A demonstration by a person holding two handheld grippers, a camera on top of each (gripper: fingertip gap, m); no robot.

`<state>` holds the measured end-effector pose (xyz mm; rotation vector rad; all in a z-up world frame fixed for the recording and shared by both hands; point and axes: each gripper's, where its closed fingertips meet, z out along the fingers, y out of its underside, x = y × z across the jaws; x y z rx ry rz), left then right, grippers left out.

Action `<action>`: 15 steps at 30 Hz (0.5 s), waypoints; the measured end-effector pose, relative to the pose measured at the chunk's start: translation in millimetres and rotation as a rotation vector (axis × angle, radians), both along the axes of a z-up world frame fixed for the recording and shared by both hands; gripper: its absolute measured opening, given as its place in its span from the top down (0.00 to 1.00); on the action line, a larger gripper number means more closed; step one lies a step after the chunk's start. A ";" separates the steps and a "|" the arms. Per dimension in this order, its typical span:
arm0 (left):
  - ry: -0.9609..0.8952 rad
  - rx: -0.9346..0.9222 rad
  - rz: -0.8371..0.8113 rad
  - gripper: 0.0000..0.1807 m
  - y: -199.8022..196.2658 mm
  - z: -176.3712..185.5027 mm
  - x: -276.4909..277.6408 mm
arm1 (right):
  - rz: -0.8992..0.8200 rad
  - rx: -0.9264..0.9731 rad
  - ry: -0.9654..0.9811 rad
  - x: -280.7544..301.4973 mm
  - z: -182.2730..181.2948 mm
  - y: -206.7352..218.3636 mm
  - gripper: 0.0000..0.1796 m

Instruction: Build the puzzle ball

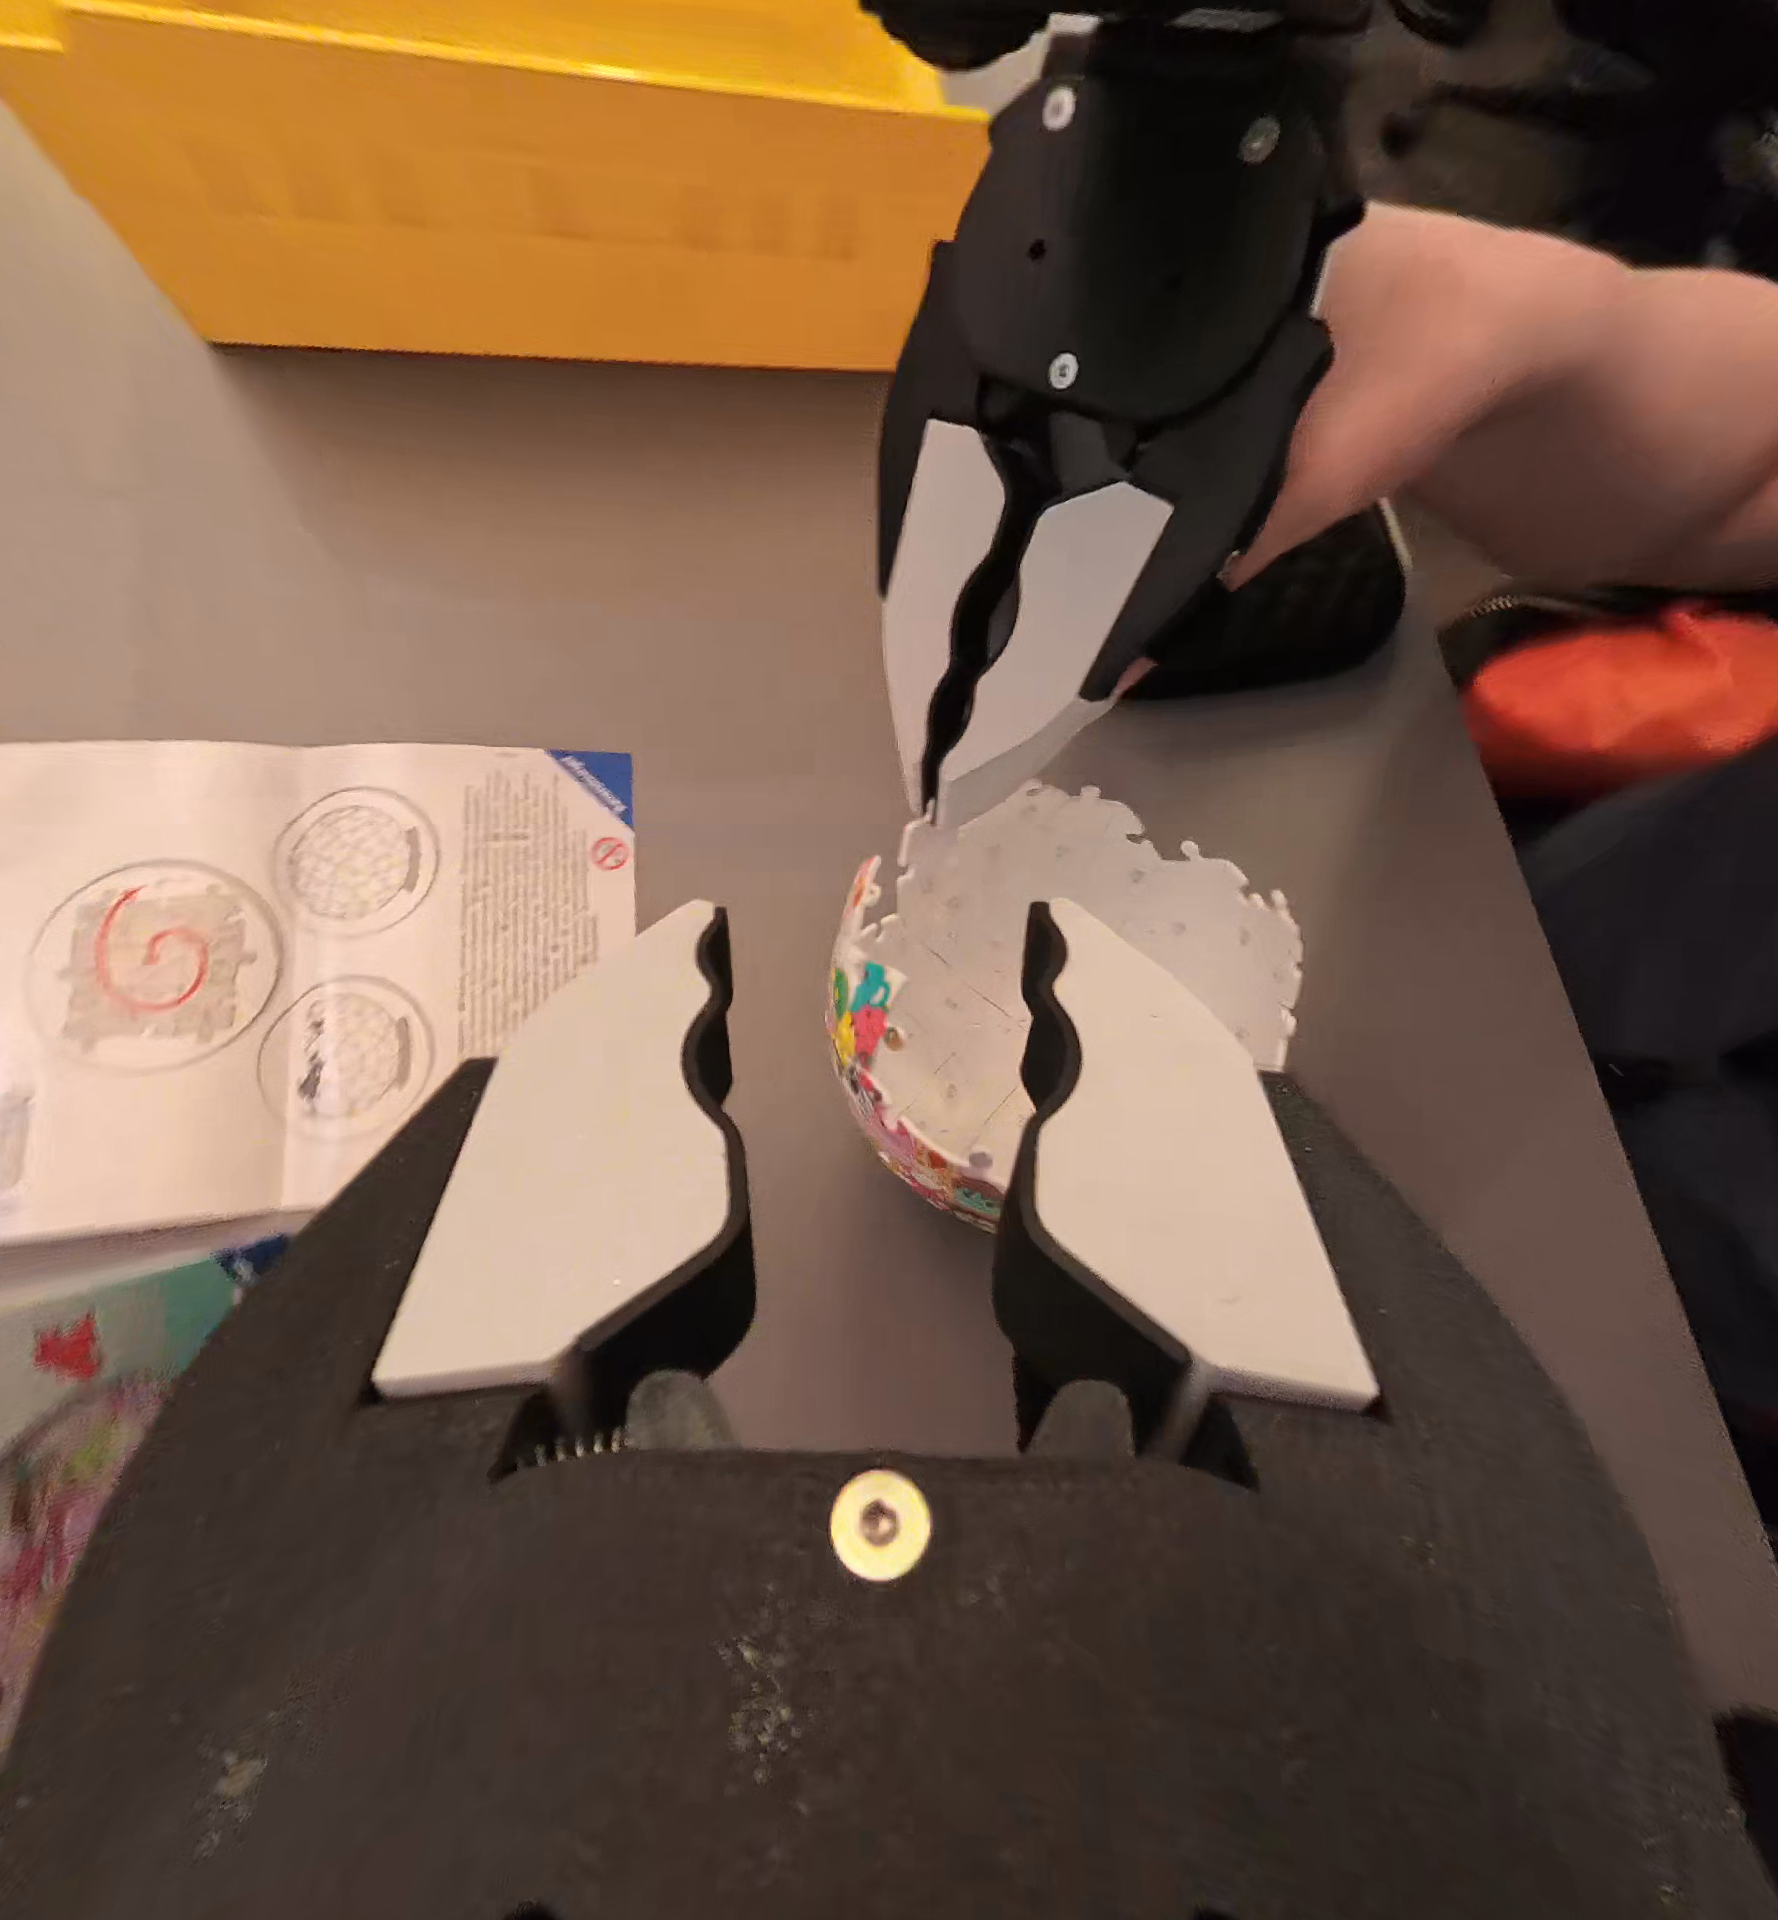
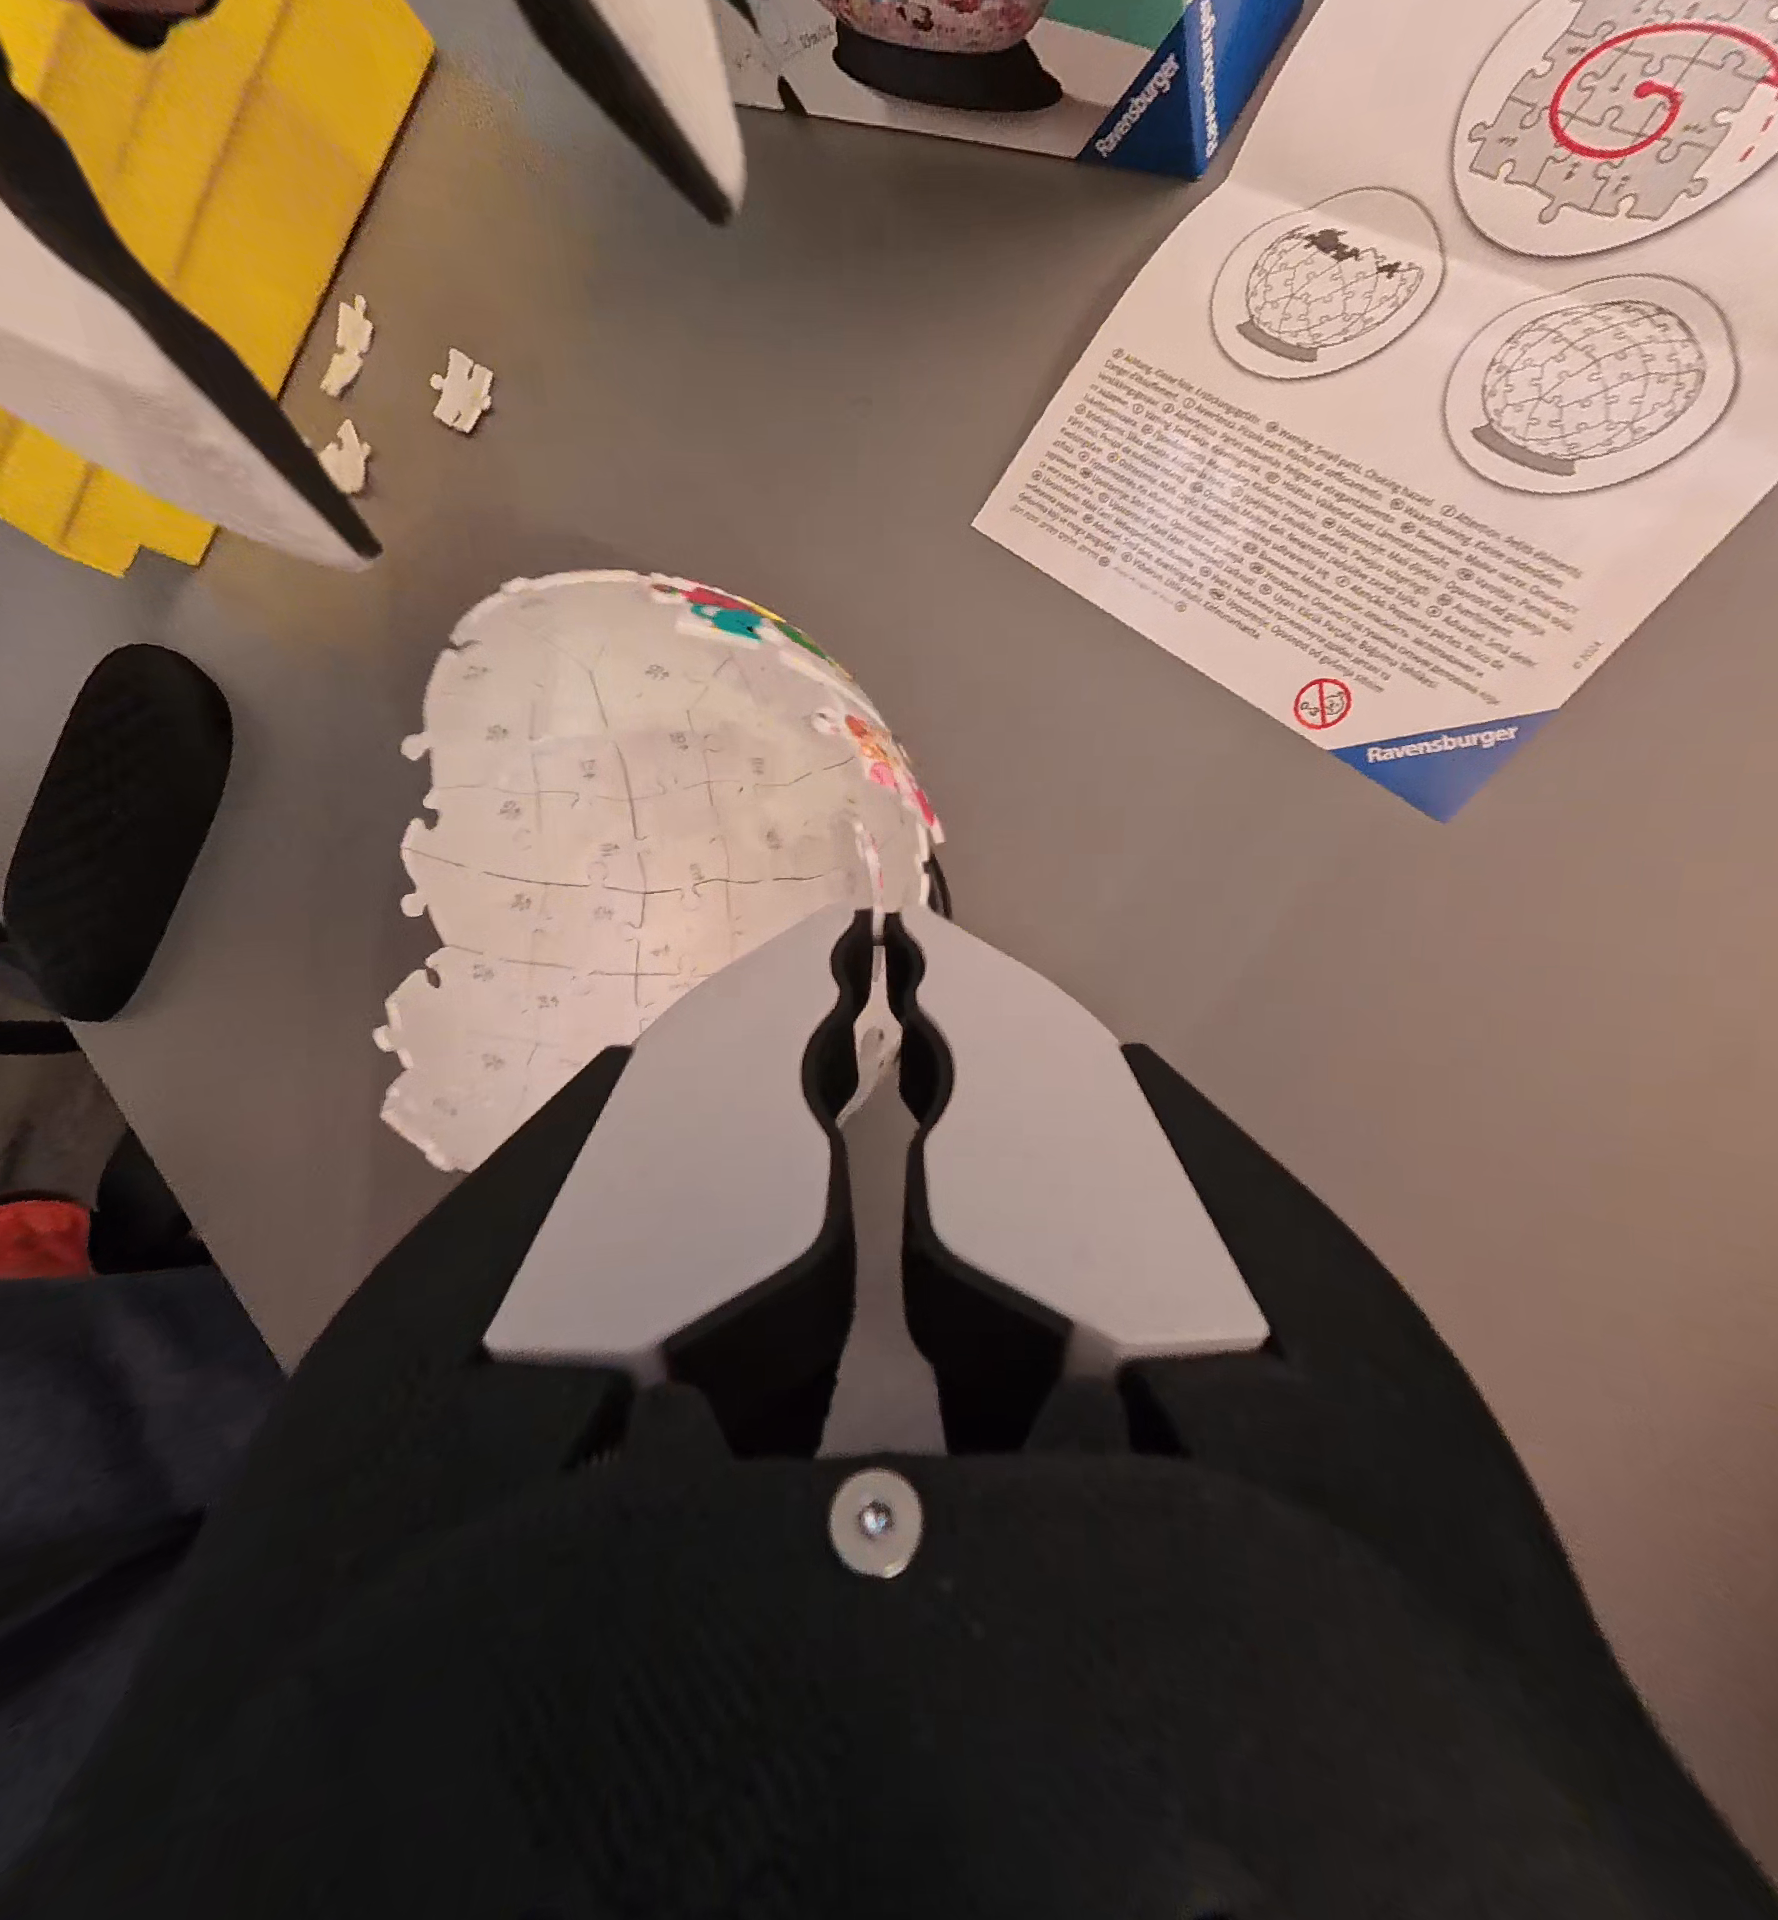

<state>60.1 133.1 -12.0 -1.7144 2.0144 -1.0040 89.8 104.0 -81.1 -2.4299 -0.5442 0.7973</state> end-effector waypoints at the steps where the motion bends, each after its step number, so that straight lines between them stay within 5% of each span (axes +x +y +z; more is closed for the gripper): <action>1: 0.017 -0.012 -0.044 0.70 -0.4 -2.3 4.0 | -0.002 -0.002 -0.003 0.8 -1.6 -0.1 0.98; 15: 0.267 0.015 -0.399 0.68 -7.0 -39.0 29.3 | -0.007 0.013 -0.003 0.7 -9.9 -7.3 0.98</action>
